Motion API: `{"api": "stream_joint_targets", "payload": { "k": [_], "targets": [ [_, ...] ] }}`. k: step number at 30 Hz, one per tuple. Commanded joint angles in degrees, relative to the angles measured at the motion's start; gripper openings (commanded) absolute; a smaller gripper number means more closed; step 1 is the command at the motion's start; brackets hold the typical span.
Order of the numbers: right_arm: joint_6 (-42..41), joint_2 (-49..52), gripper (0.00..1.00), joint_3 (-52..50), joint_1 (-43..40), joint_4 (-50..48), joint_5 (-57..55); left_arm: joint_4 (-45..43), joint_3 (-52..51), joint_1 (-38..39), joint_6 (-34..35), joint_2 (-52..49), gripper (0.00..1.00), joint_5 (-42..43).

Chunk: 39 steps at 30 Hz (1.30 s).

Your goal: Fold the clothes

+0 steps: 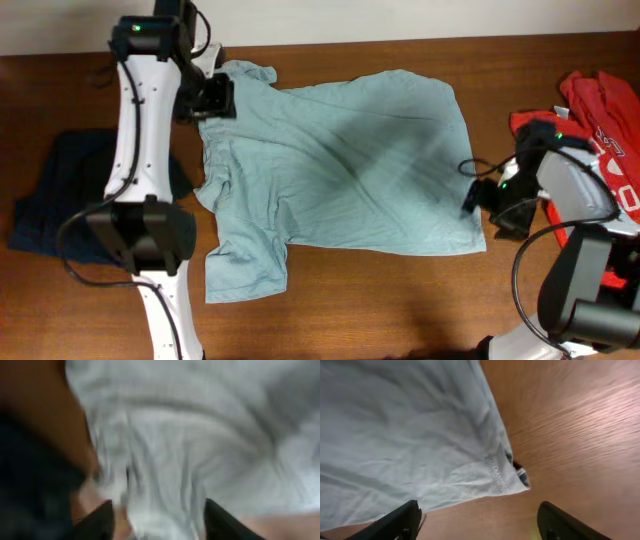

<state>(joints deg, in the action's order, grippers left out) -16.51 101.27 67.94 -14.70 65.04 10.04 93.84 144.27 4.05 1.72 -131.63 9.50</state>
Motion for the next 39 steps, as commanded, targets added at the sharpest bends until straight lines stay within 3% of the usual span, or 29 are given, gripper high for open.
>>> {"api": "stream_joint_targets", "payload": {
  "k": [1,6,11,16,23,29,31,35,37,39],
  "targets": [
    [-0.5,0.35,0.79,-3.87,-0.07,-1.64,1.6,2.89,0.02,0.02,2.56,1.07,0.5,0.76],
    [-0.48,0.35,0.78,-5.29,-0.07,-1.6,1.6,2.89,-1.14,0.09,2.99,4.7,0.51,2.47],
    [-0.35,0.35,0.78,-5.29,-0.07,-1.44,2.01,2.89,-8.81,0.37,3.04,15.08,0.52,-2.54],
    [-0.24,0.35,0.78,-5.35,-0.07,-1.18,1.99,2.84,-25.97,0.39,6.49,28.81,0.57,-9.6],
    [-0.57,0.35,0.8,-9.53,-0.07,-7.85,3.56,-2.6,-49.27,0.39,12.35,39.6,0.57,-9.11],
    [-6.73,0.37,0.78,-14.86,-0.07,-18.56,4.94,-11.5,-67.23,0.39,14.8,42.75,0.57,-2.4],
    [-7.13,0.35,0.71,-16.09,-0.04,-20.59,6.19,-13.42,-71.76,0.39,15.69,42.75,0.58,-2.36],
    [-6.27,0.35,0.21,-17.16,-0.07,-23.12,6.23,-17.44,-81.24,0.39,18.05,42.75,0.57,-0.15],
    [-6.23,0.22,0.1,-17.14,-0.07,-23.26,5.84,-19.69,-85.0,0.39,18.25,42.75,0.58,1.62],
    [-5.79,0.0,0.05,-17.11,-0.07,-23.3,5.84,-21.29,-87.8,0.39,19.17,42.75,0.57,2.29]
  ]
}}
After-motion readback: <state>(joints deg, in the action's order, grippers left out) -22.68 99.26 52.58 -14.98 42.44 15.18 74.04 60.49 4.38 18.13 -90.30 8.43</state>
